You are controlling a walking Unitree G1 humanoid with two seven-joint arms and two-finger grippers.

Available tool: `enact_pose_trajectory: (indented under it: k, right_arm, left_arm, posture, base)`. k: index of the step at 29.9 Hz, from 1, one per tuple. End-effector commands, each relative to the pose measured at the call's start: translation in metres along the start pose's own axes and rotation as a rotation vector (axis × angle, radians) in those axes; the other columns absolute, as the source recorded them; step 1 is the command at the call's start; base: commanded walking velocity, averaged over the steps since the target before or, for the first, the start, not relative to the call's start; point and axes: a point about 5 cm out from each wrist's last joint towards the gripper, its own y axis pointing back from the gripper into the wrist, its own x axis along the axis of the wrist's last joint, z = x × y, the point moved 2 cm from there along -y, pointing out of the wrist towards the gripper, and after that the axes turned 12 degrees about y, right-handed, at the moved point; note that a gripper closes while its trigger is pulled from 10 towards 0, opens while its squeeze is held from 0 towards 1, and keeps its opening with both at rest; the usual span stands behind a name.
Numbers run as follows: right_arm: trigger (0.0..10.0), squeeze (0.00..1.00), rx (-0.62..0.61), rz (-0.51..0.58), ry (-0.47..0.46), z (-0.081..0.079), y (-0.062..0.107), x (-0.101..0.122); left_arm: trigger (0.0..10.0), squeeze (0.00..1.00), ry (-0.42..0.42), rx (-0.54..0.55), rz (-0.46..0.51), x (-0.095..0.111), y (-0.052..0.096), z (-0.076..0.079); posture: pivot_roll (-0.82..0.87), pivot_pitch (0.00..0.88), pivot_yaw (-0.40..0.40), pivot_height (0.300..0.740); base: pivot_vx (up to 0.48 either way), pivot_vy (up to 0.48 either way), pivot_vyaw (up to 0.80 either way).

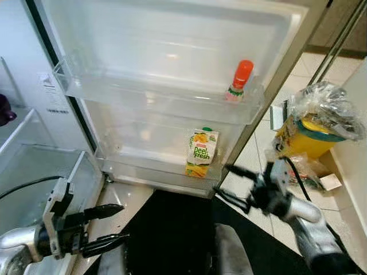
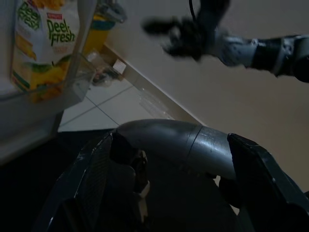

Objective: Restocking fridge

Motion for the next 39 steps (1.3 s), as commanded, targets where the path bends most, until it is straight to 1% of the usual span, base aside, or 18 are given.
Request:
enact_pose_trajectory:
  k: [1, 2, 3, 4, 6, 8, 9, 12, 13, 16, 20, 21, 27, 31, 34, 35, 37, 39]
  right_arm:
    - [10.0, 0.00, -0.048, -0.074, -0.099, -0.006, 0.024, -0.022]
    - [10.0, 0.00, -0.104, -0.133, -0.124, -0.006, 0.035, -0.035]
    - [10.0, 0.00, -0.104, -0.133, -0.124, -0.006, 0.035, -0.035]
    - [10.0, 0.00, -0.140, -0.171, -0.139, -0.006, 0.043, -0.042]
    - [10.0, 0.00, -0.256, -0.292, -0.193, -0.008, 0.067, -0.062]
    - [10.0, 0.00, -0.344, -0.379, -0.229, -0.012, 0.086, -0.075]
    - [10.0, 0.00, -0.344, -0.379, -0.229, -0.012, 0.086, -0.075]
    - [10.0, 0.00, -0.521, -0.544, -0.262, -0.016, 0.117, -0.093]
    - [10.0, 0.00, -0.521, -0.544, -0.262, -0.016, 0.117, -0.093]
    - [10.0, 0.00, -0.642, -0.695, -0.308, -0.025, 0.138, -0.109]
    - [10.0, 0.00, -0.717, -0.783, -0.348, -0.035, 0.149, -0.119]
    - [10.0, 0.00, -0.780, -0.880, -0.399, -0.045, 0.158, -0.129]
    - [10.0, 0.00, -0.870, -0.983, -0.410, -0.055, 0.170, -0.137]
    - [10.0, 0.00, -0.962, -1.037, -0.469, -0.066, 0.177, -0.143]
    - [10.0, 0.00, -0.972, -1.061, -0.497, -0.073, 0.176, -0.147]
    - [10.0, 0.00, -0.965, -1.079, -0.518, -0.080, 0.173, -0.150]
    - [10.0, 0.00, -0.963, -1.084, -0.524, -0.082, 0.171, -0.152]
    - [10.0, 0.00, -0.954, -1.114, -0.558, -0.092, 0.167, -0.156]
  left_arm:
    - [10.0, 0.00, 0.018, -0.005, -0.001, -0.007, -0.001, 0.000]
    - [10.0, 0.00, 0.016, -0.006, -0.003, -0.007, -0.001, -0.001]
    - [10.0, 0.00, 0.016, -0.006, -0.003, -0.007, -0.001, -0.001]
    - [10.0, 0.00, 0.015, -0.006, -0.004, -0.007, -0.001, -0.001]
    - [10.0, 0.00, 0.013, -0.008, -0.006, -0.006, 0.000, -0.001]
    - [10.0, 0.00, 0.011, -0.009, -0.008, -0.006, 0.000, -0.001]
    - [10.0, 0.00, 0.011, -0.009, -0.008, -0.006, 0.000, -0.001]
    - [10.0, 0.00, 0.012, -0.004, -0.010, -0.007, 0.002, -0.001]
    - [10.0, 0.00, 0.012, -0.004, -0.010, -0.007, 0.002, -0.001]
    - [10.0, 0.00, 0.012, 0.002, -0.008, -0.009, 0.002, -0.001]
    - [10.0, 0.00, 0.012, 0.006, -0.004, -0.010, 0.002, -0.002]
    - [10.0, 0.00, 0.013, 0.010, -0.002, -0.011, 0.002, -0.002]
    - [10.0, 0.00, 0.018, 0.017, -0.001, -0.013, 0.002, -0.003]
    - [10.0, 0.00, 0.022, 0.064, -0.016, -0.022, 0.003, -0.008]
    - [10.0, 0.00, 0.034, 0.109, -0.022, -0.030, 0.005, -0.014]
    - [10.0, 0.00, 0.054, 0.156, -0.020, -0.039, 0.005, -0.021]
    - [10.0, 0.00, 0.062, 0.171, -0.020, -0.043, 0.005, -0.023]
    - [10.0, 0.00, 0.086, 0.241, -0.035, -0.057, 0.005, -0.032]
  posture:
    - [-0.01, 0.139, -0.053, 0.551]
    - [-0.01, 0.136, -0.054, 0.551]
    - [-0.01, 0.136, -0.054, 0.551]
    - [-0.01, 0.136, -0.053, 0.551]
    - [-0.01, 0.134, -0.054, 0.551]
    - [-0.01, 0.132, -0.055, 0.551]
    - [-0.01, 0.132, -0.055, 0.551]
    - [-0.01, 0.128, -0.058, 0.551]
    - [-0.01, 0.128, -0.058, 0.551]
    - [-0.01, 0.121, -0.060, 0.551]
    - [-0.01, 0.114, -0.061, 0.551]
    - [-0.02, 0.111, -0.061, 0.551]
    - [-0.01, 0.097, -0.064, 0.551]
    - [-0.01, 0.083, -0.065, 0.551]
    - [-0.01, 0.071, -0.064, 0.551]
    - [-0.01, 0.058, -0.060, 0.551]
    - [-0.01, 0.058, -0.060, 0.551]
    - [-0.01, 0.041, -0.060, 0.551]
  base:
    - [0.000, 0.000, 0.00]
    - [0.000, 0.000, 0.00]
    - [0.000, 0.000, 0.00]
    - [0.000, 0.000, 0.00]
    - [0.000, 0.000, 0.00]
    - [0.000, 0.000, 0.00]
    - [0.000, 0.000, 0.00]
    - [0.000, 0.000, 0.00]
    - [0.000, 0.000, 0.00]
    - [0.000, 0.000, 0.00]
    - [0.000, 0.000, 0.00]
    - [0.000, 0.000, 0.00]
    - [0.000, 0.000, 0.00]
    - [0.000, 0.000, 0.00]
    - [0.000, 0.000, 0.00]
    - [0.000, 0.000, 0.00]
    - [0.000, 0.000, 0.00]
    - [0.000, 0.000, 0.00]
